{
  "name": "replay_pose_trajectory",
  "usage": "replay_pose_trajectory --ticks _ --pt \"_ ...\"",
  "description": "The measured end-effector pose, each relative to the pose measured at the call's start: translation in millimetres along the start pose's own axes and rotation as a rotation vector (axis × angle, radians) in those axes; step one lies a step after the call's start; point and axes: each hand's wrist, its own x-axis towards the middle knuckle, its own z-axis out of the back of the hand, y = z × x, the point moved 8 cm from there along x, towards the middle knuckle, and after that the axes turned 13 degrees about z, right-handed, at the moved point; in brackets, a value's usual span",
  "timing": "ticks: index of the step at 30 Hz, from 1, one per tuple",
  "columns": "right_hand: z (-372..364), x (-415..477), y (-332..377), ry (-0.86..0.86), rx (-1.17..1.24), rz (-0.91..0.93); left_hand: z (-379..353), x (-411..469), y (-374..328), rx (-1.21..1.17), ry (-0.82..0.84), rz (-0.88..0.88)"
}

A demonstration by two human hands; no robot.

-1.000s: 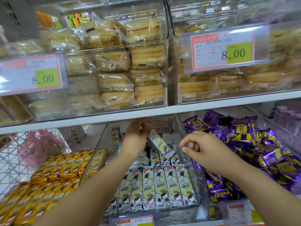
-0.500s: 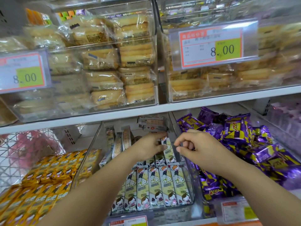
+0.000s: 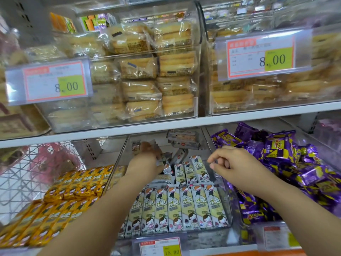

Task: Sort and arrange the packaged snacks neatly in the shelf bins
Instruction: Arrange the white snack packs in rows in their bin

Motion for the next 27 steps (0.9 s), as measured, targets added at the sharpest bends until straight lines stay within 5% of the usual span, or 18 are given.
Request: replay_pose_trajectory --ticks 5,9,11,21,27 --pt "-1 0 -2 -0.002 0.017 0.001 15 -1 -5 -0.437 0.035 0.062" --pt "0 1 -2 0.0 0.012 0.003 -10 -28 -23 -1.366 0.715 0.287" --pt "0 3 -1 -0.015 -0.007 0.018 -15 -33 -31 -1.5 0.822 0.304" --pt "-10 17 4 -0.004 -0.072 0.047 -29 -24 -48 -1.36 0.677 0.337" --pt "-9 18 0 -0.002 -0.065 0.035 -31 -8 -44 -0.973 0.472 0.327"
